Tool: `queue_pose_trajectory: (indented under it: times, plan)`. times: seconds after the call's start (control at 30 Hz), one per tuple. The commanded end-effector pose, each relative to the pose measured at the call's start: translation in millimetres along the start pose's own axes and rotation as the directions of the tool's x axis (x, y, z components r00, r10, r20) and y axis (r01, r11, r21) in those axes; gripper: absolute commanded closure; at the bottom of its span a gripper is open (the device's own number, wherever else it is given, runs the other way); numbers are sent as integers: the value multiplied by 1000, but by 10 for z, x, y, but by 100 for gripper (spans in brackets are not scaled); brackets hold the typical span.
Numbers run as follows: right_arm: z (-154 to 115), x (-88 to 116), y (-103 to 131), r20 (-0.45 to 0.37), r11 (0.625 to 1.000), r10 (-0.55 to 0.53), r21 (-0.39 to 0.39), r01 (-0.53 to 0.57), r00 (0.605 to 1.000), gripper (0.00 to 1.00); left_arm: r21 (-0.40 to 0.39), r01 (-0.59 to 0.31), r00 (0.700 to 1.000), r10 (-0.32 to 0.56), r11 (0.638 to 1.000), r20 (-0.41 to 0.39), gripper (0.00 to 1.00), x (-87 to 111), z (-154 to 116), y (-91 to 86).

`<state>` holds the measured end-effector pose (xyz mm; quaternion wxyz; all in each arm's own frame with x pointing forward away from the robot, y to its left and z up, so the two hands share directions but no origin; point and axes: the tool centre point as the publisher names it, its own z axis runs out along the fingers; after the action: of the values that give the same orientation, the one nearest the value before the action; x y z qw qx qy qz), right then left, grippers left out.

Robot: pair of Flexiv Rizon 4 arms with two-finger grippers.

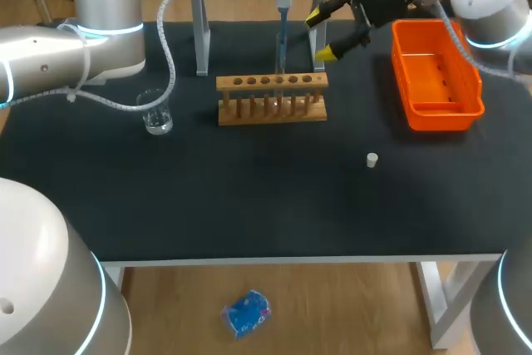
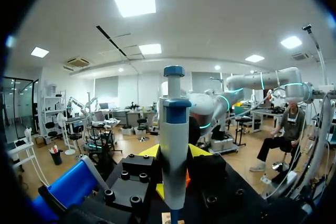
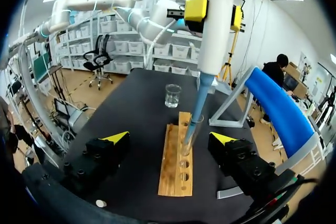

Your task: Invert the test tube, pick up the pipette, mount the tip to pipette, aspirate from beaker and dispense into the tube, eject the tip, return the pipette, and cap with the stopper.

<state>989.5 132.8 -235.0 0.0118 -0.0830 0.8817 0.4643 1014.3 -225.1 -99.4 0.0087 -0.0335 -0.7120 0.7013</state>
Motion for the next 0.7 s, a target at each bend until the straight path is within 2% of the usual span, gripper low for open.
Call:
queue_pose_trajectory:
  times: [0.03,0.37,0.7]
  plan:
    - [74,-108,-77,-4,1000,-13,-8,13,1000,0,-2,1,1000,-1,1000,1,100,5,-1,-11]
    - [183,-223,-228,0,1000,-11,-4,11,1000,0,-2,1,1000,-1,1000,1,100,5,-1,-11]
    - [187,-209,-239,4,1000,-19,-5,19,1000,0,-2,1,1000,-1,1000,1,100,5,-1,-11]
